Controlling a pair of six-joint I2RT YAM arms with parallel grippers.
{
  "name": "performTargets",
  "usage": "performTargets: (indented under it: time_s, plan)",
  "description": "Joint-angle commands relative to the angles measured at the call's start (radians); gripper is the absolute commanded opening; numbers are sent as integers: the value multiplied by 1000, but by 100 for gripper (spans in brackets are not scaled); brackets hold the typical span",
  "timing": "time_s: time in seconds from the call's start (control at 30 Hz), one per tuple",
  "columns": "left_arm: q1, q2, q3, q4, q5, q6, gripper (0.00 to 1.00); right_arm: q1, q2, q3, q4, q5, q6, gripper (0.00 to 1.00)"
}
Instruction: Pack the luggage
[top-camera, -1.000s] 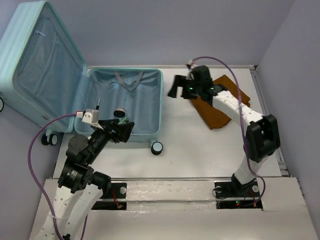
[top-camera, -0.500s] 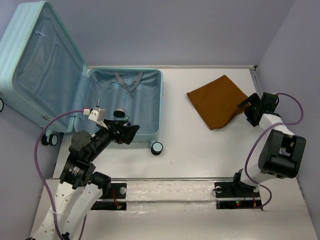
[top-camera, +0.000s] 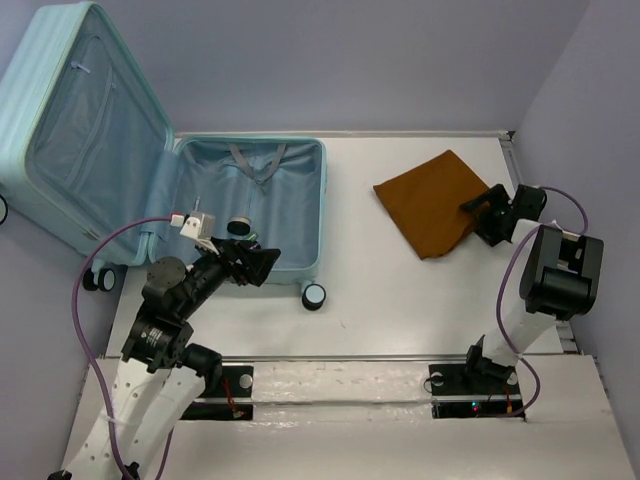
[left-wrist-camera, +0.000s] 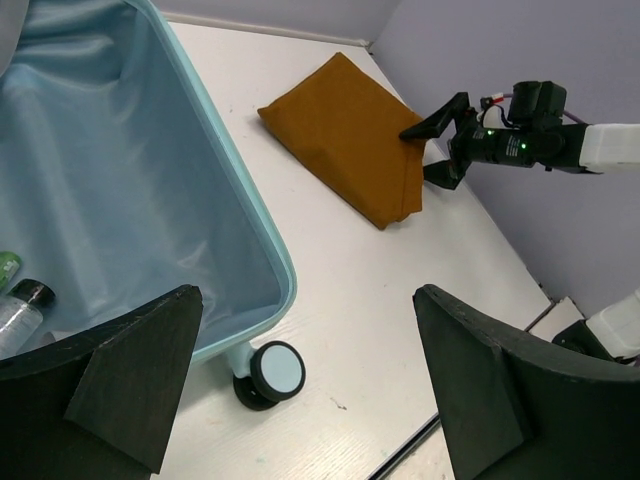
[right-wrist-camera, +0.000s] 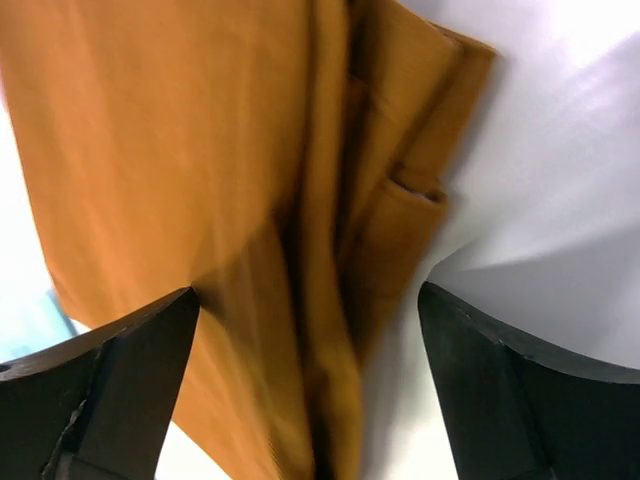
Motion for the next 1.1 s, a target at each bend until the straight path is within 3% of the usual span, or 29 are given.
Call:
performTargets:
  time_s: [0.0, 0.17, 0.37, 0.43, 0.53, 0.63, 0.73, 0.83, 0.97, 1.07]
  plan:
    - [-5, 24, 28, 37, 1, 15, 99, 35, 78, 46, -23, -14, -20, 94]
    - [-5, 37, 36, 30, -10, 14, 99, 74, 199, 143, -86, -32, -34, 82]
    - [-5, 91, 89, -5, -4, 3, 99, 74, 252, 206, -129, -37, -63, 18]
    - [-6, 115, 111, -18, 8, 3, 99, 74, 243, 233, -184, -28, -115, 7]
    - [-8, 160, 142, -7, 34, -21, 99, 74, 158, 211, -231, 53, -190, 7]
    - [-37, 214, 161, 23, 64, -60, 99, 74, -15, 44, -239, 132, -238, 7]
    - [-100, 253, 181, 60, 47, -97, 99, 74, -175, -113, -182, 115, -224, 7]
    - [-267, 358, 230, 74, -115, -123, 99, 74, -351, -240, -202, 113, -236, 7]
    - [-588, 506, 335, 62, -348, -120, 99, 64, -584, -282, -280, 73, -269, 7]
    - [-661, 666, 408, 48, -476, -92, 99, 64, -568, -225, -322, 76, -298, 7]
